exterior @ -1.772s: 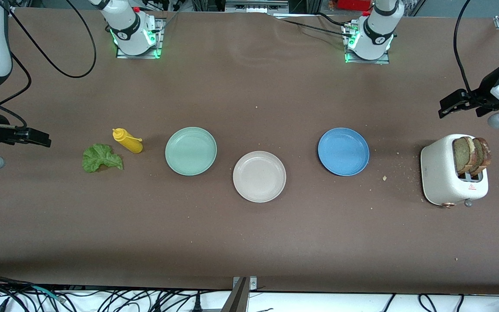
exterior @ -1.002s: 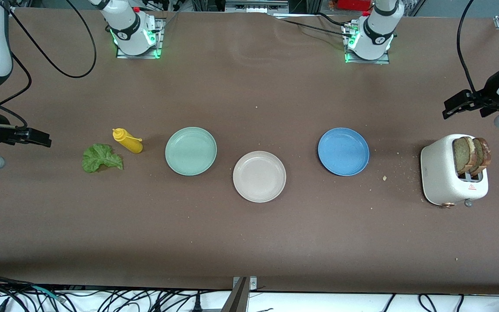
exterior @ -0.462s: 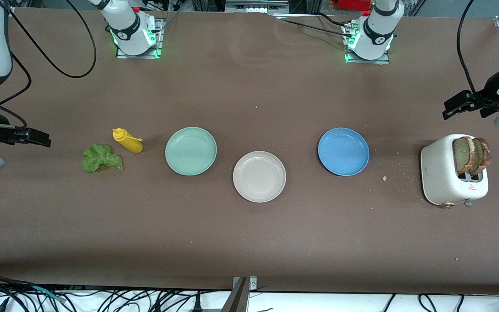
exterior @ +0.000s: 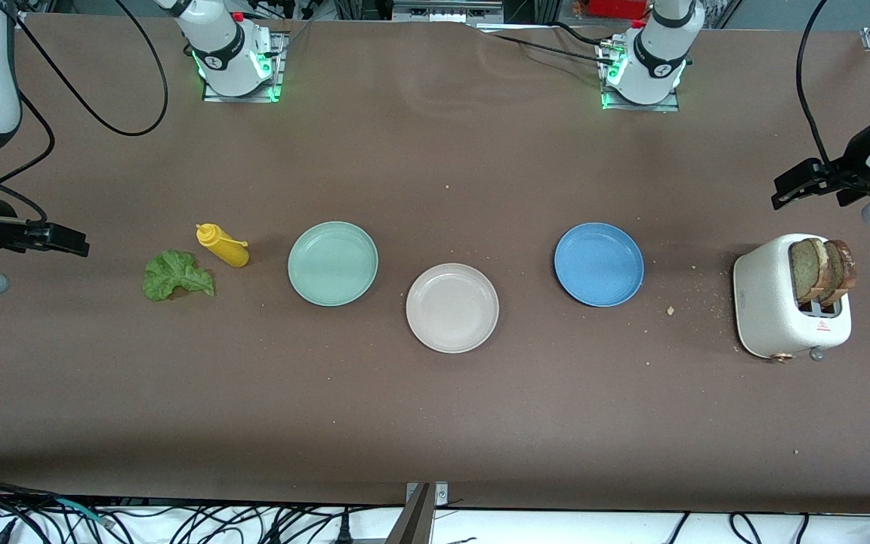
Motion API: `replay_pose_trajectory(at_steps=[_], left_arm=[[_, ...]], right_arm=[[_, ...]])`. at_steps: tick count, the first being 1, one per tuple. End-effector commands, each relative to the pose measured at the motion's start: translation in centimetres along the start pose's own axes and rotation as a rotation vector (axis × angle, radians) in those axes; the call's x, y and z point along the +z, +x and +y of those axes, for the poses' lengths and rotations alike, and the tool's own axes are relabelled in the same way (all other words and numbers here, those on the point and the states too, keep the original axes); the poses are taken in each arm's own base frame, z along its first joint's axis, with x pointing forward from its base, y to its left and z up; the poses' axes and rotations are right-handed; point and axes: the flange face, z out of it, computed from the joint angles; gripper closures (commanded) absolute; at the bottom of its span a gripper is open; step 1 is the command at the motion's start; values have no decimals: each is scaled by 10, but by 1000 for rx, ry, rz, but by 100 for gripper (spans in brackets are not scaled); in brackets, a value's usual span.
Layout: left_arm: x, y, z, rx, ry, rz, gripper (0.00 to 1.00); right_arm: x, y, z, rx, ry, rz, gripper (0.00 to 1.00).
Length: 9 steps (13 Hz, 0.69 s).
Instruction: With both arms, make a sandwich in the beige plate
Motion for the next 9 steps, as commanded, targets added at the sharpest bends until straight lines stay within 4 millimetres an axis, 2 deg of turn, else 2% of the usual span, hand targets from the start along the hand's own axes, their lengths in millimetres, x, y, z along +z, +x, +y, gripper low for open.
replay_pose_trajectory(at_steps=[1,3,5,7,8,9], left_arm=[[-4,5,-5,6,10,16,0],[-3,5,-14,10,11,14,0],[-2,7,-37,24,39,16,0],[-2,10,-46,44,47,32,0],[-1,11,-59,39,47,35,0],[5,15,-64,51,47,28,0]], right_arm=[[-1,-4,1,10,2,4,1],[-1,-4,1,10,2,4,1],[-1,-4,1,10,2,2,1],[-1,-4,1,10,2,2,1],[-1,-4,1,10,2,2,1],[-1,-4,1,10,2,2,1]])
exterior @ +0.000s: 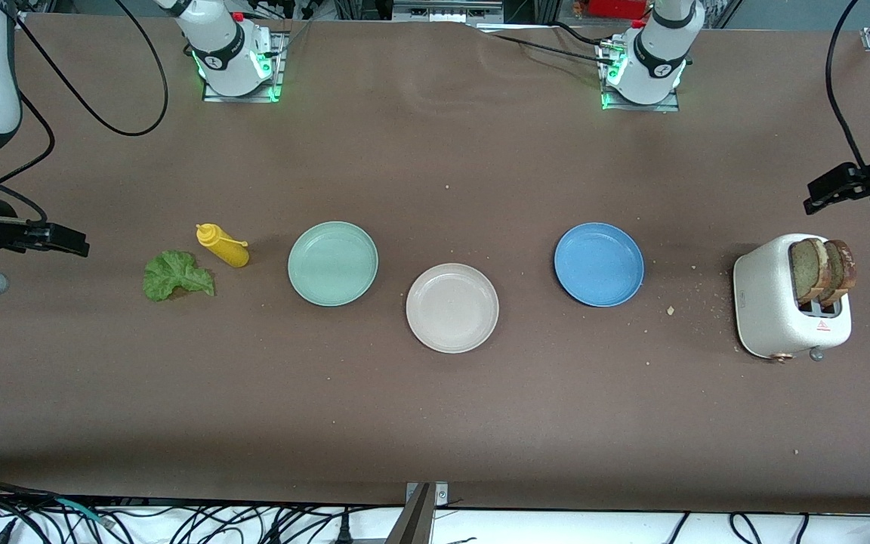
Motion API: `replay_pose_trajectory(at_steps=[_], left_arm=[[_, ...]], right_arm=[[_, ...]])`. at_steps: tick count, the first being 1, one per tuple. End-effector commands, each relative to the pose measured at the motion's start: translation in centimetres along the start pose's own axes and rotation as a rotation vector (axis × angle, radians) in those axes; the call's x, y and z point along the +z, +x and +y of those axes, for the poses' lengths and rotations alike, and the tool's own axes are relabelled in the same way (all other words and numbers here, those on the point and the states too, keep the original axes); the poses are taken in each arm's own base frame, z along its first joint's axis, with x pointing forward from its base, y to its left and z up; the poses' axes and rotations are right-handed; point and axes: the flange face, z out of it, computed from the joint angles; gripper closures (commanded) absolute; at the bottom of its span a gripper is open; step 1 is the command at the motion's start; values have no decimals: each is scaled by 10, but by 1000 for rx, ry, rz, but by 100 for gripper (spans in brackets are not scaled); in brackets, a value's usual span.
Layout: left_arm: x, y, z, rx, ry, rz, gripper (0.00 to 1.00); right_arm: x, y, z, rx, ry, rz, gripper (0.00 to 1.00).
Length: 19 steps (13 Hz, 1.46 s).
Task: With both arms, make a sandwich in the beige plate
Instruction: 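Lower the left gripper onto a bread slice in the toaster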
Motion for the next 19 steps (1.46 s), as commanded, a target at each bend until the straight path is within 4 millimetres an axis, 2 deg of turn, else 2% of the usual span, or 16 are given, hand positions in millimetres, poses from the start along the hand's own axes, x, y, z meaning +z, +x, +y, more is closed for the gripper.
replay_pose_trajectory(at_steps=[1,3,6,8,9,12,16,19], left_arm=[[11,11,-20,29,24,-2,0],[26,19,-35,10,24,-3,0],[50,30,-43,21,22,-10,0],[66,38,-57,17,20,-12,0],[69,39,-58,17,20,-11,0],[99,50,-70,13,17,-14,0],[155,45,-72,32,20,30,0],[186,36,-81,27,23,38,0]], right_arm=[[-1,-4,1,9,2,3,1],[-2,-4,1,7,2,6,1],[-2,-4,1,10,2,6,1],[-1,-4,2,8,3,4,1],[-1,-4,2,8,3,4,1],[-1,-4,4,8,2,4,1],[-1,-4,4,9,2,4,1],[0,-5,8,8,4,0,1]])
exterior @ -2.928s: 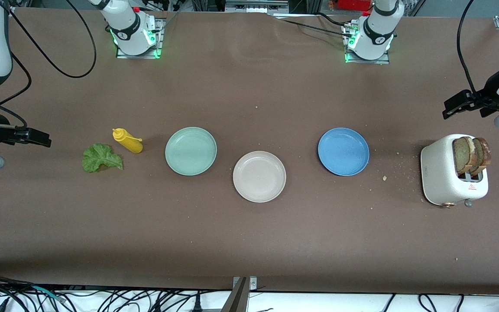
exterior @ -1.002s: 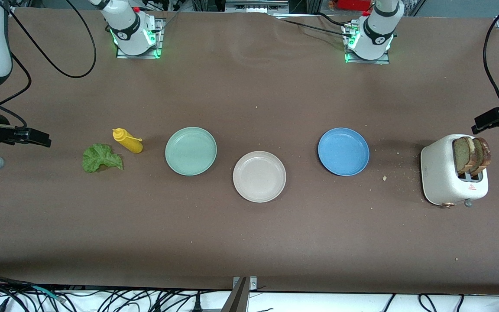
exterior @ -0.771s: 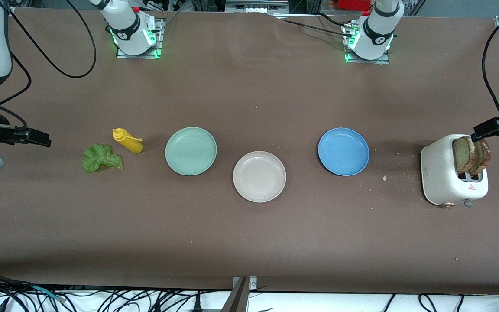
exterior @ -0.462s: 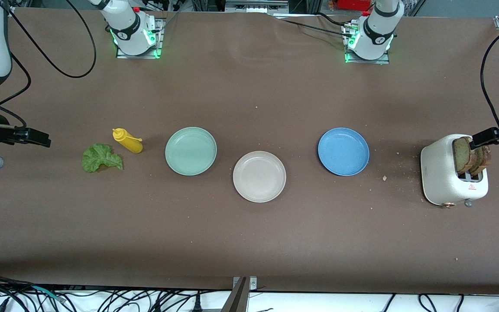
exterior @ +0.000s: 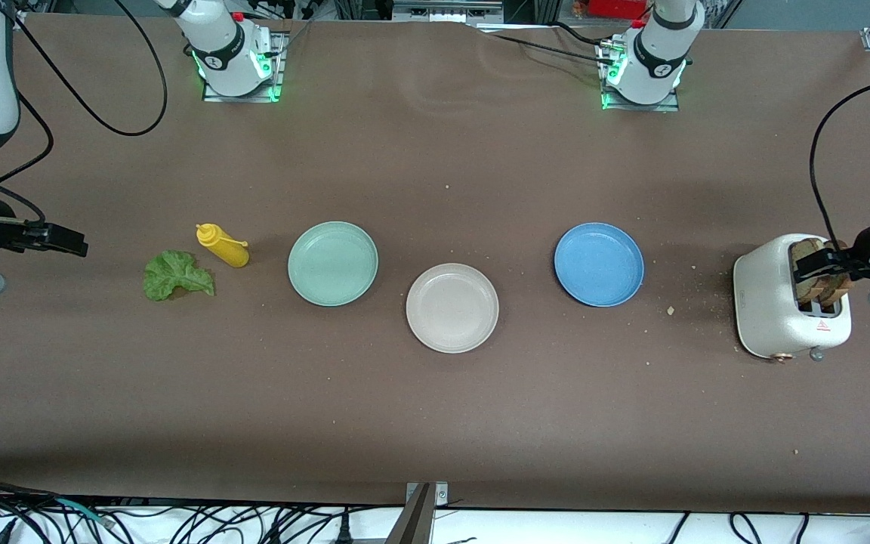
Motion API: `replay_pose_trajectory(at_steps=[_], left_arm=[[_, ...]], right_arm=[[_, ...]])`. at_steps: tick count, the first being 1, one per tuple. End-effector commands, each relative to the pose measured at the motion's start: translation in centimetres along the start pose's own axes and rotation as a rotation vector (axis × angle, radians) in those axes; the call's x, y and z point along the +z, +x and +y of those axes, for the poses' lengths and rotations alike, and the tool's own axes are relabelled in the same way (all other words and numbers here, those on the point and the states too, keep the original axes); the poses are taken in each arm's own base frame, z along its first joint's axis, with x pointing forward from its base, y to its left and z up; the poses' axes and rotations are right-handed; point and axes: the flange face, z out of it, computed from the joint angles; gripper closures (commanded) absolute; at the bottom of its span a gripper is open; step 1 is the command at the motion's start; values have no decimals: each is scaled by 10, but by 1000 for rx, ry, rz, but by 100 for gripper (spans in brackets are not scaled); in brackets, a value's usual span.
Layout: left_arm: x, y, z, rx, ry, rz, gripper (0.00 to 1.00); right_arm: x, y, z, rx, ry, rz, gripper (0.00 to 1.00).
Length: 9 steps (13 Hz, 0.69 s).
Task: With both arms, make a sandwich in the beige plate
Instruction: 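Lower the left gripper onto a bread slice in the toaster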
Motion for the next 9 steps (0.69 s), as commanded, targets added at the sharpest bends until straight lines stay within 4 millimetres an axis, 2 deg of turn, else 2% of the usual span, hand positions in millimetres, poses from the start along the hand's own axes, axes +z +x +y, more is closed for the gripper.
replay_pose_trajectory(at_steps=[1,4,6,8,9], left_arm=[[15,-13,-8,33,26,14,0],[28,-19,-15,60,26,-1,1],[46,-26,-17,89,25,-8,10],[53,-33,-30,87,32,-26,30],[54,-36,-38,75,33,-34,49]], right_arm=[[0,-4,5,1,2,1,1],[0,-4,6,3,4,3,1],[-1,-4,5,2,4,4,1],[0,-5,6,3,4,1,1],[1,-4,6,1,4,0,1]])
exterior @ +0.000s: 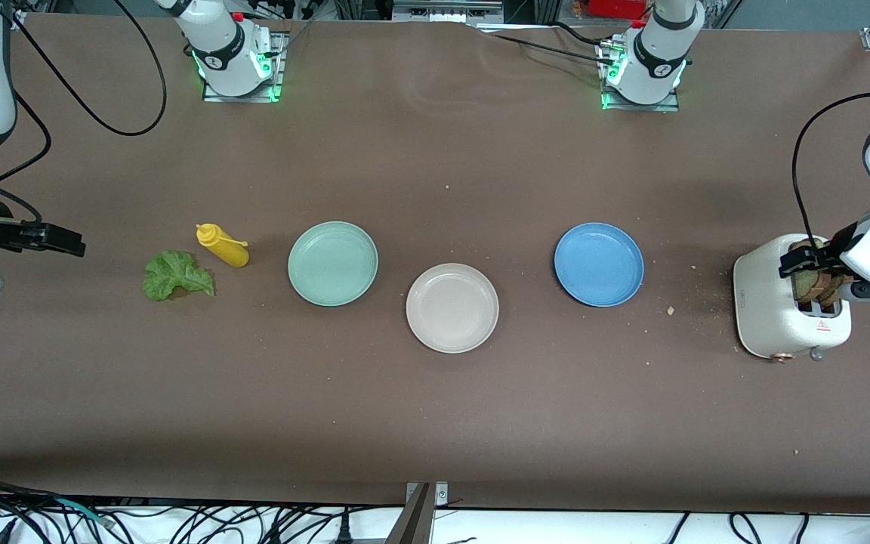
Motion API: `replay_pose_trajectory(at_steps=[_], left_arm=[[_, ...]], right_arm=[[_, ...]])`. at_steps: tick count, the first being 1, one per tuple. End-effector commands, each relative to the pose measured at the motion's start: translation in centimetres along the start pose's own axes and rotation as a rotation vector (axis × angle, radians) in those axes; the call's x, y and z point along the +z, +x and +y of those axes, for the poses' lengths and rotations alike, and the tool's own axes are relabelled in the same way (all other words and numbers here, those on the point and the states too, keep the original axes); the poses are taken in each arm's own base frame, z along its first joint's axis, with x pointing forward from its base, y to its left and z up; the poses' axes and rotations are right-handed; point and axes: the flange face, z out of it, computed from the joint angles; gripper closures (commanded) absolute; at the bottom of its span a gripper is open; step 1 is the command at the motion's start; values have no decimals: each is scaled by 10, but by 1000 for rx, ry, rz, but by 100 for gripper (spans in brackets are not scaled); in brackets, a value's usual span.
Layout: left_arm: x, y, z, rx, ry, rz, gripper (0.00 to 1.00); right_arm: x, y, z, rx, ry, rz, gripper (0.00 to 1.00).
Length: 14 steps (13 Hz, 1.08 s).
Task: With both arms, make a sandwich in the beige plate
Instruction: 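Lower the left gripper onto a bread slice in the toaster, then grasp the bread slice and lift it out of the toaster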
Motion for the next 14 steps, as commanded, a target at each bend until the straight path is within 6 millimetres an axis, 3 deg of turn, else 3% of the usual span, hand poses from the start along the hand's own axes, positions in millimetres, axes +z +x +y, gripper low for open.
replay_pose_trajectory(at_steps=[1,2,10,12,14], left_arm=[[1,-13,-15,13,27,-15,78],[-3,-14,-17,14,28,-39,100],[-107,-7,-16,39,72,-82,100],[-136,-12,2,61,79,-41,100],[-151,-15,20,65,52,-33,100]], right_arm=[[-1,-4,4,-3,4,3,1],[0,-4,3,-3,4,2,1],[-1,-4,3,-1,21,4,1],[0,-4,4,1,21,2,1],[0,-4,5,2,22,1,1]])
